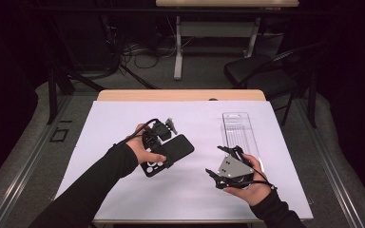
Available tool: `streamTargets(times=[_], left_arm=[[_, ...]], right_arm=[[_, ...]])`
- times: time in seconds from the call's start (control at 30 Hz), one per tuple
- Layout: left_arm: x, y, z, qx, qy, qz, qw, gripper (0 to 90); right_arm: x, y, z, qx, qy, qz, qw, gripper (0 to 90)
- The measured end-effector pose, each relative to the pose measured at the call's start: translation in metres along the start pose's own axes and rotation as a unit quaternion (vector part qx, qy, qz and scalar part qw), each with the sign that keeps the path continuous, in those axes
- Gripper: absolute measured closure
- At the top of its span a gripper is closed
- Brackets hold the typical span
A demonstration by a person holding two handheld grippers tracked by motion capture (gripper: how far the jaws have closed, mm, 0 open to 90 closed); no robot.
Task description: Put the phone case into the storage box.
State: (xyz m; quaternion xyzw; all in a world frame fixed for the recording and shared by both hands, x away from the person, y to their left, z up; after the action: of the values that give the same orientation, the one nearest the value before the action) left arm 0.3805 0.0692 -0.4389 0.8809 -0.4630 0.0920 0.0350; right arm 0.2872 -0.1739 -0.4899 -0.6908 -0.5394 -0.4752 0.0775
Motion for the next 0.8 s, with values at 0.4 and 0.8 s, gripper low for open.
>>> streamTargets(times=[0.4,0.8], left_arm=[[0.004,0.004,0.002,-0.005,-0.007,0.008,0.9999,15.2],[0.008,0.011,0.007,-0.010,-0.018,0.015,0.9997,15.2]], right_arm=[[0.003,-0.001,0.002,0.002,0.002,-0.038,0.9993,22.4],[0.010,-0.010,0.009,-0.004,-0.023,-0.112,0.9935,23.3]])
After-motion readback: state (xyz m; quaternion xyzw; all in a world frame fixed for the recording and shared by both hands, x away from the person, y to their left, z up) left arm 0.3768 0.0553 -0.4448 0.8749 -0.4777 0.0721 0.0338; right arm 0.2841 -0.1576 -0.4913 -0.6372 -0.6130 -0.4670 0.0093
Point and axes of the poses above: each handheld gripper's, and its own axes: z roughly forward along the jaws, x roughly out of its top, y roughly to its right, the point moved 1 cm from there along z, roughly forward along the jaws, and after that the axes turned 9 degrees about x, right-handed, at the moved point
